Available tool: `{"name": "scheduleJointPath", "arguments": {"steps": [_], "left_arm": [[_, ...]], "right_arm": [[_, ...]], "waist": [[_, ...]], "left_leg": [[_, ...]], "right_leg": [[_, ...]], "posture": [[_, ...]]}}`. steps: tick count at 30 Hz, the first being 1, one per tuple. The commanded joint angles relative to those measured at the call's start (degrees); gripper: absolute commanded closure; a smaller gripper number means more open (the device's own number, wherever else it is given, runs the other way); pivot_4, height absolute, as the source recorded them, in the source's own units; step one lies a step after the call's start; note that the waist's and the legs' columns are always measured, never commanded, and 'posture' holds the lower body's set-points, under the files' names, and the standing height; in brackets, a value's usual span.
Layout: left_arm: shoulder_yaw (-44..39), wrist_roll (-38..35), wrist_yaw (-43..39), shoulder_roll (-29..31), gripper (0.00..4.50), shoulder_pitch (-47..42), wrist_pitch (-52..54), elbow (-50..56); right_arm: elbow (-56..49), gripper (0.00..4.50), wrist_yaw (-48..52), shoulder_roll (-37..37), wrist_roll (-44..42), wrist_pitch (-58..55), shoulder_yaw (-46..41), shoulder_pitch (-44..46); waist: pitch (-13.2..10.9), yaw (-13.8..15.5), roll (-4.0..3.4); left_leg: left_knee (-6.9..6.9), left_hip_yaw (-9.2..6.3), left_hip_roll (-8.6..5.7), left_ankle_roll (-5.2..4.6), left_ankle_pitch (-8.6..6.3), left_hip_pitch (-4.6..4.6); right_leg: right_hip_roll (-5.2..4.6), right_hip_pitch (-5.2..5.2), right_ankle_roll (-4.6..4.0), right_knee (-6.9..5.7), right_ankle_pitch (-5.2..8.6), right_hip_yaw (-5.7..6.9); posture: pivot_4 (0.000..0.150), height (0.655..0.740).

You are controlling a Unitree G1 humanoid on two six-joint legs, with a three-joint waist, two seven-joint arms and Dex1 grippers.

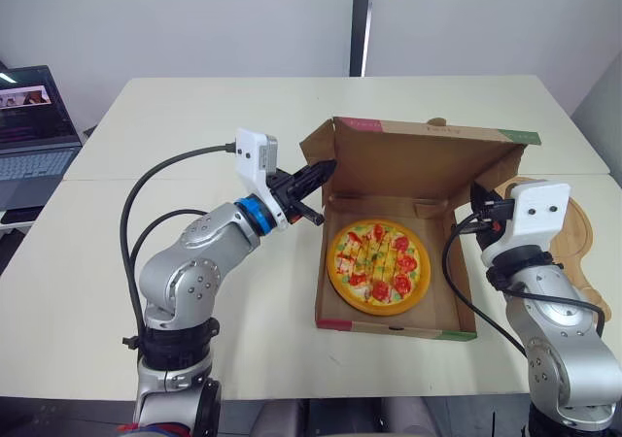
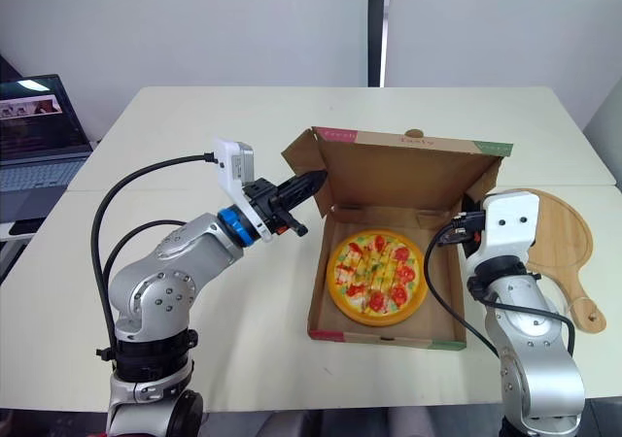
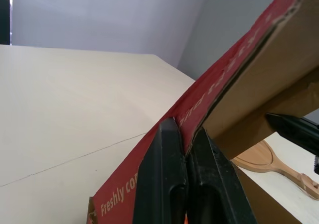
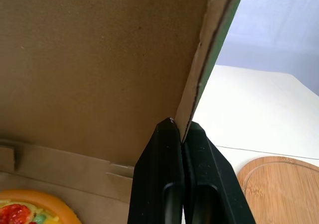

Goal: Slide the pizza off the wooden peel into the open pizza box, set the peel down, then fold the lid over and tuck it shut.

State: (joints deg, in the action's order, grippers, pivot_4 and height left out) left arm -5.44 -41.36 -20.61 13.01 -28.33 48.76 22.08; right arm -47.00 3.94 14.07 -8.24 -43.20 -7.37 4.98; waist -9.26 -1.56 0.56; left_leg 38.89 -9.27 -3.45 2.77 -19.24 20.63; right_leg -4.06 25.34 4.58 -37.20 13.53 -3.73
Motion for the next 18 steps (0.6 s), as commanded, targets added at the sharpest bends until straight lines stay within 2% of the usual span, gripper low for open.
{"name": "scheduleJointPath", "arguments": {"steps": [1, 12, 18], "left_arm": [[2.3, -3.5, -1.3, -1.2, 4.50, -0.8, 1.7, 2.0], [3.5, -6.3, -1.9, -4.2, 4.50, 5.6, 0.7, 4.0], [1.1, -9.5, 2.4, -7.5, 4.50, 3.2, 2.8, 2.6]], "right_arm": [[-2.7, 4.46, 1.6, -0.2, -1.3, 0.9, 3.2, 1.7], [-3.4, 4.46, 1.5, -0.8, -0.4, 1.5, 4.2, -1.6], [-3.2, 4.46, 1.9, -0.7, -0.5, 1.9, 4.0, -1.9]], "waist": [[0.0, 0.0, 0.00], [0.1, 0.0, 0.01], [0.1, 0.1, 0.04]], "left_leg": [[0.00, -0.01, 0.00, 0.00, 0.00, 0.00], [-0.01, 0.01, 0.01, 0.00, 0.00, -0.02], [0.00, 0.00, 0.00, 0.00, 0.00, -0.03]], "right_leg": [[0.00, 0.00, 0.00, 0.00, 0.00, 0.01], [0.00, -0.02, 0.00, 0.01, 0.00, -0.01], [0.00, -0.05, 0.00, 0.01, 0.00, 0.00]], "posture": [[0.150, 0.7341], [0.150, 0.7341], [0.150, 0.7341]]}}
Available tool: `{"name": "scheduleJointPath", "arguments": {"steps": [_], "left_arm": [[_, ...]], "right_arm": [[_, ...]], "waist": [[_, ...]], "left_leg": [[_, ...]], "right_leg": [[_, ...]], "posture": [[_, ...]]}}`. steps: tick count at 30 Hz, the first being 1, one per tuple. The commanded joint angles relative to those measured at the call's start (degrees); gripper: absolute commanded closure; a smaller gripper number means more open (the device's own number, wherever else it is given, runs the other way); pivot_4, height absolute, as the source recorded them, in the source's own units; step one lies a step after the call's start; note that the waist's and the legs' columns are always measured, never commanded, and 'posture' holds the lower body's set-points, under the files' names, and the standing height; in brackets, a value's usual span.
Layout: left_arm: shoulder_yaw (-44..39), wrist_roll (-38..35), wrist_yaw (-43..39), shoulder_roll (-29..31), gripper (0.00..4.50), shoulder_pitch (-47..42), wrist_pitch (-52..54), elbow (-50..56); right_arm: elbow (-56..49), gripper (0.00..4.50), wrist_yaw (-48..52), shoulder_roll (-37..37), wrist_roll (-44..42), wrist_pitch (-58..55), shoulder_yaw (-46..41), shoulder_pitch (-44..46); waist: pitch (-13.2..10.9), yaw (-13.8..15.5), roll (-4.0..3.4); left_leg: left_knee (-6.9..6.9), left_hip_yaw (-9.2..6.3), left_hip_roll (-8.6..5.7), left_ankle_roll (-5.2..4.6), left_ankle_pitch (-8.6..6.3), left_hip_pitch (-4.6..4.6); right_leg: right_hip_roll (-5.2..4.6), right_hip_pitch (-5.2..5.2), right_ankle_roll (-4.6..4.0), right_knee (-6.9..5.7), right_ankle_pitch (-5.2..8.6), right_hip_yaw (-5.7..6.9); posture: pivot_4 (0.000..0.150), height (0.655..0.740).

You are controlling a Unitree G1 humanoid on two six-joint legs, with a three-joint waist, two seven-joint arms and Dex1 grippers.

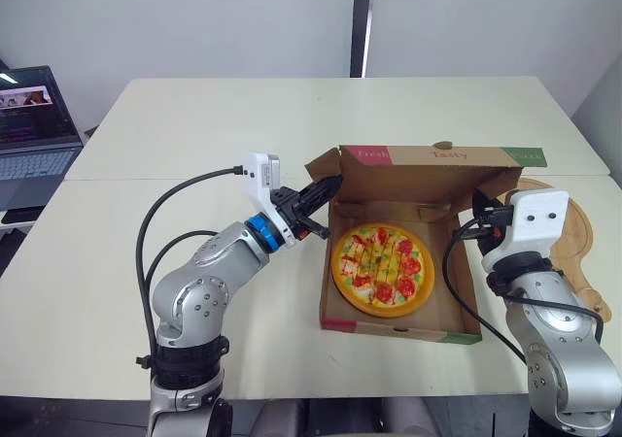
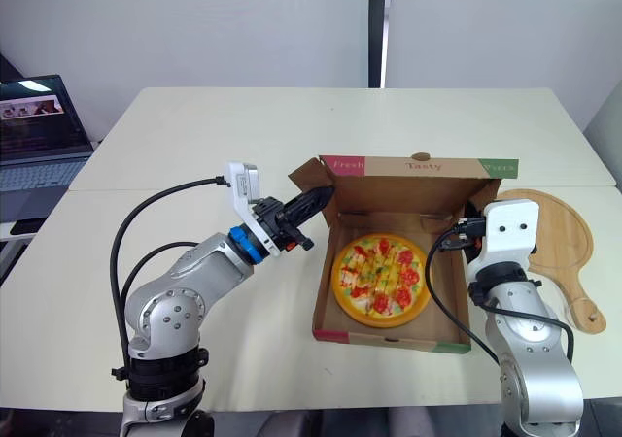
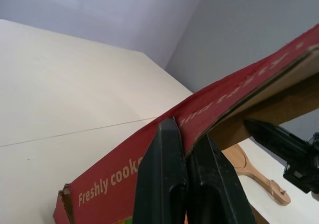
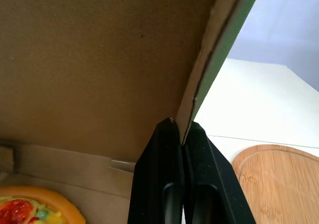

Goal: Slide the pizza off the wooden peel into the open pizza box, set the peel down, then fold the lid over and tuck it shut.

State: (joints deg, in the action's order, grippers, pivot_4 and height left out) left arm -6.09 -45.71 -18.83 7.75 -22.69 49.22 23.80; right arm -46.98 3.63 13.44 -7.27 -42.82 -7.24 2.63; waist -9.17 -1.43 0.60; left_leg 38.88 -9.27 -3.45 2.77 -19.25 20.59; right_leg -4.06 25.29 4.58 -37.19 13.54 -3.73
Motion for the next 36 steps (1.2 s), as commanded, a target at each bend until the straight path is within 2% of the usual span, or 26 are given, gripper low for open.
{"name": "scheduleJointPath", "arguments": {"steps": [1, 6, 13, 17, 30, 36], "left_arm": [[0.5, -7.2, 2.3, -3.2, 4.50, -3.4, 3.8, 0.2], [-5.2, -18.5, 8.1, -4.3, 4.50, -6.8, 11.4, -4.1], [-3.7, -21.3, 6.5, -0.3, 4.50, -5.0, 14.3, -3.5], [-3.0, -21.7, 6.9, -0.3, 4.50, -2.4, 13.9, -2.3], [0.7, -16.5, 3.0, 1.1, 4.50, 4.2, 8.1, -0.7], [0.9, -16.5, 2.7, 1.1, 4.50, 4.6, 6.5, -0.6]], "right_arm": [[-3.1, 4.46, 2.3, -0.1, -1.5, 1.5, 3.9, 0.6], [-3.2, 4.46, 2.0, -0.2, -1.5, 0.9, 4.4, 1.3], [-3.7, 4.46, 1.7, -0.4, -1.1, 0.8, 5.2, 0.1], [-3.9, 4.46, 2.0, -0.2, -0.9, 1.0, 5.1, -0.8], [-4.0, 4.46, 2.6, 0.2, 0.1, 4.5, 6.5, -5.6], [-3.0, 4.46, 3.3, 1.4, 1.5, 8.0, 7.1, -8.0]], "waist": [[0.0, 0.0, 0.00], [0.0, -0.1, 0.00], [0.1, -0.1, -0.02], [0.3, -0.1, -0.01], [1.1, 0.0, -0.02], [1.1, 0.0, -0.02]], "left_leg": [[0.00, 0.00, 0.00, 0.00, 0.00, 0.00], [0.01, -0.01, 0.00, 0.00, 0.00, 0.00], [-0.01, 0.00, 0.01, 0.00, 0.00, -0.05], [-0.03, 0.00, 0.01, 0.00, 0.00, -0.08], [-0.12, 0.01, 0.02, 0.00, -0.01, -0.31], [-0.31, -0.02, 0.04, -0.01, -0.02, -0.85]], "right_leg": [[0.00, 0.00, 0.00, 0.00, 0.00, 0.00], [0.00, 0.00, 0.00, -0.01, 0.00, 0.00], [0.01, 0.00, 0.00, -0.01, 0.00, 0.00], [0.01, -0.01, 0.00, 0.00, 0.00, -0.01], [0.02, -0.26, -0.01, 0.10, 0.01, -0.01], [0.03, -0.84, -0.02, 0.29, 0.04, 0.02]], "posture": [[0.150, 0.7341], [0.150, 0.7341], [0.150, 0.7341], [0.150, 0.7341], [0.150, 0.7341], [0.150, 0.7341]]}}
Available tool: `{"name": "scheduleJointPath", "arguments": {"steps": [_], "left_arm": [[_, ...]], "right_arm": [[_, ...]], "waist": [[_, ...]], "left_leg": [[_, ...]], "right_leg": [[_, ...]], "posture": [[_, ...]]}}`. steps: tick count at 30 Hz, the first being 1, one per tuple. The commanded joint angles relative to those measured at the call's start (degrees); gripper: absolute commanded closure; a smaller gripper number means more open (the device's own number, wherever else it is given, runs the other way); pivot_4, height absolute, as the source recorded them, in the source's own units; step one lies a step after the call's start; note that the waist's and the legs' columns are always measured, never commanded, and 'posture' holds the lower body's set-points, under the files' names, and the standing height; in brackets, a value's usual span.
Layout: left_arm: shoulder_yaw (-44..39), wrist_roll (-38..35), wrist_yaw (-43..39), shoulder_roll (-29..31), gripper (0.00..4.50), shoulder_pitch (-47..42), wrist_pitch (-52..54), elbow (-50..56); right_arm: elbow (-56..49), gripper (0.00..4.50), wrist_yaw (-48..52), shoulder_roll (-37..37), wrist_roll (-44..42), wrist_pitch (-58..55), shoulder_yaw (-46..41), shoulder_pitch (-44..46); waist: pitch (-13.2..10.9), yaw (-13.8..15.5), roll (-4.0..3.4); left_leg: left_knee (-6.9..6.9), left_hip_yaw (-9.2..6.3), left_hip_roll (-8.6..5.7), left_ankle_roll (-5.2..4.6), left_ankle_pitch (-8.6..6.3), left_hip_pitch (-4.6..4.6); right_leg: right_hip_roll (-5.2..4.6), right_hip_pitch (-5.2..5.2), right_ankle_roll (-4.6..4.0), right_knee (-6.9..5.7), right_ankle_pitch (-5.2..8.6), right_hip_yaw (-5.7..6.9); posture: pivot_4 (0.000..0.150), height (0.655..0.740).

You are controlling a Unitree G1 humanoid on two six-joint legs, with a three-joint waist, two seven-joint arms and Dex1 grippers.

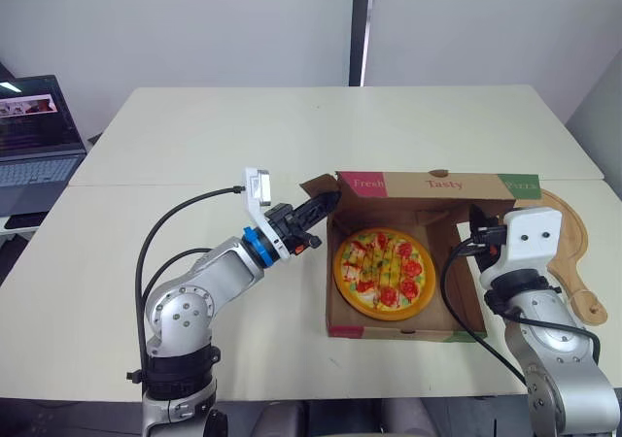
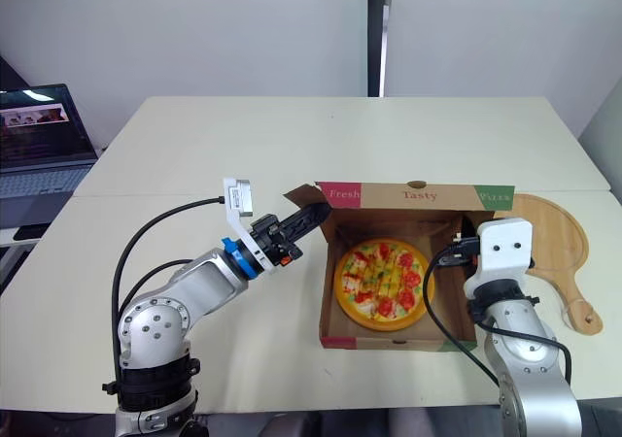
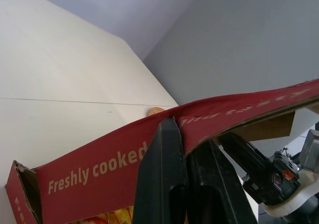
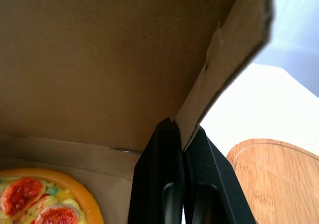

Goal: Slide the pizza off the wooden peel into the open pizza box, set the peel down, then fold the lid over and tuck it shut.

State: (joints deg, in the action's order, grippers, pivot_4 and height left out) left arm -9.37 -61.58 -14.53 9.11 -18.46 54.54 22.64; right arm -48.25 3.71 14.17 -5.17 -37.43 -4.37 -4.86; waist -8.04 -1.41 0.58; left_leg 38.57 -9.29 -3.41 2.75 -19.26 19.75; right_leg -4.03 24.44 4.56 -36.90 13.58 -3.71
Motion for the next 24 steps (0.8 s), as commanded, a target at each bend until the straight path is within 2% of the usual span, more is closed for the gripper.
{"name": "scheduleJointPath", "arguments": {"steps": [1, 6, 12, 16, 24], "left_arm": [[4.3, -0.5, -1.8, -0.2, 4.50, 0.4, 0.9, 0.6], [5.7, 2.6, -4.1, 1.5, 4.50, 2.0, -1.2, 0.5], [7.3, 5.5, -6.1, 2.5, 4.50, 3.2, -3.9, 1.3], [8.5, 8.8, -7.7, 3.4, 4.50, 3.4, -6.6, 1.4], [11.1, 15.7, -10.3, 4.3, 4.50, 3.2, -13.1, 1.1]], "right_arm": [[-1.5, 4.46, 3.3, 0.9, -0.5, 3.1, 4.3, -0.8], [-0.2, 4.46, 3.3, 1.1, -0.5, 4.9, 4.7, -1.4], [0.1, 4.46, 3.1, 0.5, -0.7, 5.6, 4.4, -1.6], [-0.4, 3.54, 3.5, -0.1, -2.4, 5.7, 1.9, -1.9], [-1.9, 0.73, 9.8, 2.8, -9.4, 3.9, -6.9, -7.6]], "waist": [[0.0, 0.0, 0.00], [0.0, 0.0, 0.00], [0.0, 0.0, 0.01], [0.0, 0.1, 0.01], [0.0, 1.4, 0.02]], "left_leg": [[-0.01, 0.00, 0.00, 0.00, 0.00, -0.03], [-0.10, 0.01, 0.00, 0.00, 0.00, -0.16], [-0.47, 0.13, 0.01, 0.00, 0.00, -0.75], [-0.52, 0.11, 0.02, 0.00, 0.00, -0.80], [-0.51, 0.06, 0.00, 0.00, 0.00, -0.84]], "right_leg": [[0.00, -0.04, 0.00, 0.01, 0.00, 0.00], [0.01, -0.12, 0.00, 0.03, 0.01, -0.02], [0.00, -0.48, 0.01, 0.09, 0.12, -0.16], [0.00, -0.51, 0.04, 0.07, 0.18, -0.16], [0.00, -0.69, 0.07, 0.17, 0.20, -0.12]], "posture": [[0.150, 0.7341], [0.150, 0.7341], [0.150, 0.7341], [0.150, 0.7341], [0.150, 0.7341]]}}
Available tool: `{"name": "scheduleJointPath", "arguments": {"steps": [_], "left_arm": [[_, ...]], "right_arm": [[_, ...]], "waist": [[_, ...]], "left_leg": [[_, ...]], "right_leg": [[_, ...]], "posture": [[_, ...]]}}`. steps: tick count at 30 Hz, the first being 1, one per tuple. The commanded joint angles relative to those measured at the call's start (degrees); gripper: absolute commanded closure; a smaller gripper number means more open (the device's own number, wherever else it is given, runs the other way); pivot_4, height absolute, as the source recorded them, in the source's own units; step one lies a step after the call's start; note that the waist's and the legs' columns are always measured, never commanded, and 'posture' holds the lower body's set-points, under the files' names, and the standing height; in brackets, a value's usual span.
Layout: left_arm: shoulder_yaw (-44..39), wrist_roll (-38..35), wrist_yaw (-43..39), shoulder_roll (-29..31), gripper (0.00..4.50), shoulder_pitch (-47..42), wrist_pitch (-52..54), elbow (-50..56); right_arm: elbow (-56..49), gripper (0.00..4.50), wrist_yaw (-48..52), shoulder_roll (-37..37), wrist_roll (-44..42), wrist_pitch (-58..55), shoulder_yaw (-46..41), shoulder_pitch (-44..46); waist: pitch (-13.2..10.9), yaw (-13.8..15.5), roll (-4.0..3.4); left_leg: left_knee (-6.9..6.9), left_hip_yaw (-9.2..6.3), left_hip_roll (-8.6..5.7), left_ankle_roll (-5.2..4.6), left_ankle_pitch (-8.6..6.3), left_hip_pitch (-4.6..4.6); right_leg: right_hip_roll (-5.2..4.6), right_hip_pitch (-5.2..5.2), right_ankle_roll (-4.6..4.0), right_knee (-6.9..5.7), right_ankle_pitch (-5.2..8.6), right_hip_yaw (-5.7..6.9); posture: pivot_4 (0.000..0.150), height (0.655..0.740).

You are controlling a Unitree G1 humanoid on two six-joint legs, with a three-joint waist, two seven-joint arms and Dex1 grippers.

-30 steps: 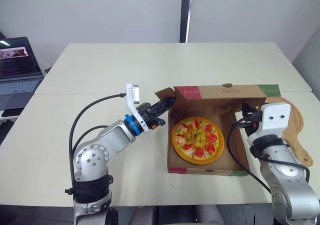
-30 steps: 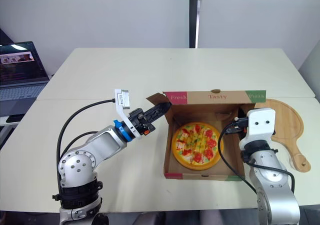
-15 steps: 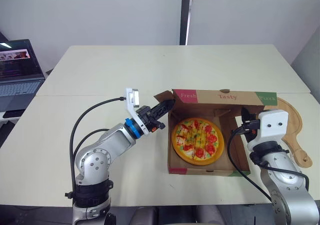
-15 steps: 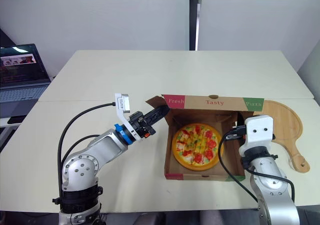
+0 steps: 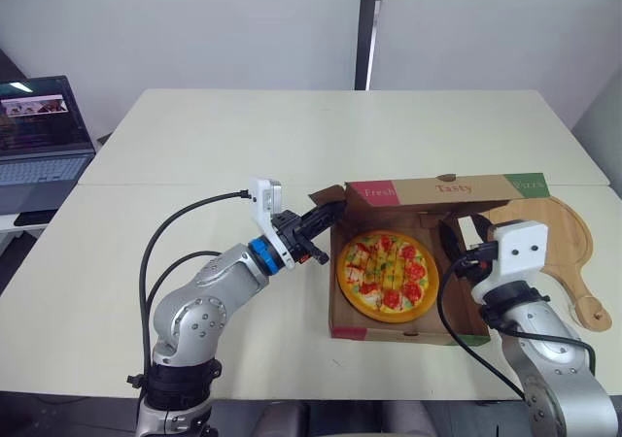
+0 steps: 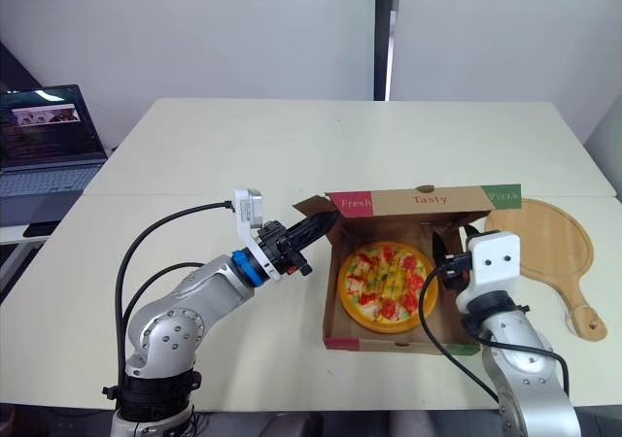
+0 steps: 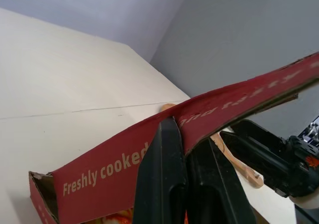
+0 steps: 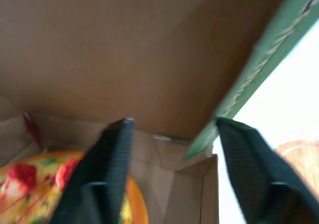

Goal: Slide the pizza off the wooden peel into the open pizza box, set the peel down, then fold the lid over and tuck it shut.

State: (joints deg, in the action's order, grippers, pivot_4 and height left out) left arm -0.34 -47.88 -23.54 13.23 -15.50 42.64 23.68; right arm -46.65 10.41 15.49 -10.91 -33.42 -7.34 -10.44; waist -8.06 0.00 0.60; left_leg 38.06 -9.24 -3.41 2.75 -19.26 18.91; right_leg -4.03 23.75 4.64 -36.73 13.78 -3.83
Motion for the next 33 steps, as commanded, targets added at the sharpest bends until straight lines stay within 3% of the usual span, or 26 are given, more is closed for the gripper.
{"name": "scheduleJointPath", "arguments": {"steps": [1, 7, 12, 15, 24, 33], "left_arm": [[2.2, 2.3, -1.4, 0.2, 4.50, 0.3, -1.6, 0.1], [2.2, 3.5, -2.0, 0.1, 4.50, 0.2, -2.7, 0.0], [2.2, 3.9, -2.4, 0.3, 4.50, 0.2, -3.1, -0.1], [2.2, 4.0, -2.6, 0.3, 4.50, 0.5, -3.1, -0.1], [1.7, 3.8, -3.8, 1.2, 4.50, 0.8, -2.9, 0.1], [1.6, 2.8, -5.3, 1.3, 4.50, 0.8, -2.8, 0.3]], "right_arm": [[-3.8, 0.73, 4.9, 2.4, -5.2, 0.0, -5.8, -3.8], [-0.6, 0.73, 14.2, 10.6, -9.1, 2.4, -18.6, -13.2], [6.4, 0.73, 15.4, 17.4, -13.2, 1.5, -30.1, -6.1], [10.7, 1.34, 15.5, 22.5, -15.7, -0.7, -32.2, 2.0], [20.3, 4.46, 21.6, 35.7, -20.4, -5.6, -23.8, 23.1], [18.6, 4.46, 31.5, 42.0, -26.8, -11.2, -14.1, 28.3]], "waist": [[0.0, 0.1, 0.00], [-0.1, 0.1, 0.05], [-0.1, 0.0, 0.08], [-0.1, 0.0, 0.07], [-0.2, 0.0, 0.07], [-0.2, 0.2, 0.13]], "left_leg": [[0.00, 0.00, 0.00, 0.00, 0.00, 0.00], [0.00, -0.04, -0.02, -0.05, -0.03, -0.04], [0.01, -0.01, 0.00, -0.23, -0.12, -0.15], [0.00, -0.02, 0.00, -0.22, -0.12, -0.14], [-0.01, -0.02, 0.01, -0.09, -0.05, -0.09], [-0.09, -0.13, 0.02, -0.18, -0.10, 0.01]], "right_leg": [[0.00, 0.00, 0.00, 0.00, 0.00, 0.00], [0.00, -0.15, 0.10, 0.05, 0.07, 0.03], [0.00, -0.27, 0.12, 0.06, 0.08, 0.02], [0.00, -0.28, 0.11, 0.06, 0.08, 0.04], [-0.01, -0.37, 0.13, 0.39, 0.05, 0.06], [-0.06, -0.45, 0.17, 0.74, 0.01, 0.20]], "posture": [[0.150, 0.7341], [0.150, 0.7341], [0.150, 0.7341], [0.150, 0.7341], [0.150, 0.7341], [0.150, 0.7341]]}}
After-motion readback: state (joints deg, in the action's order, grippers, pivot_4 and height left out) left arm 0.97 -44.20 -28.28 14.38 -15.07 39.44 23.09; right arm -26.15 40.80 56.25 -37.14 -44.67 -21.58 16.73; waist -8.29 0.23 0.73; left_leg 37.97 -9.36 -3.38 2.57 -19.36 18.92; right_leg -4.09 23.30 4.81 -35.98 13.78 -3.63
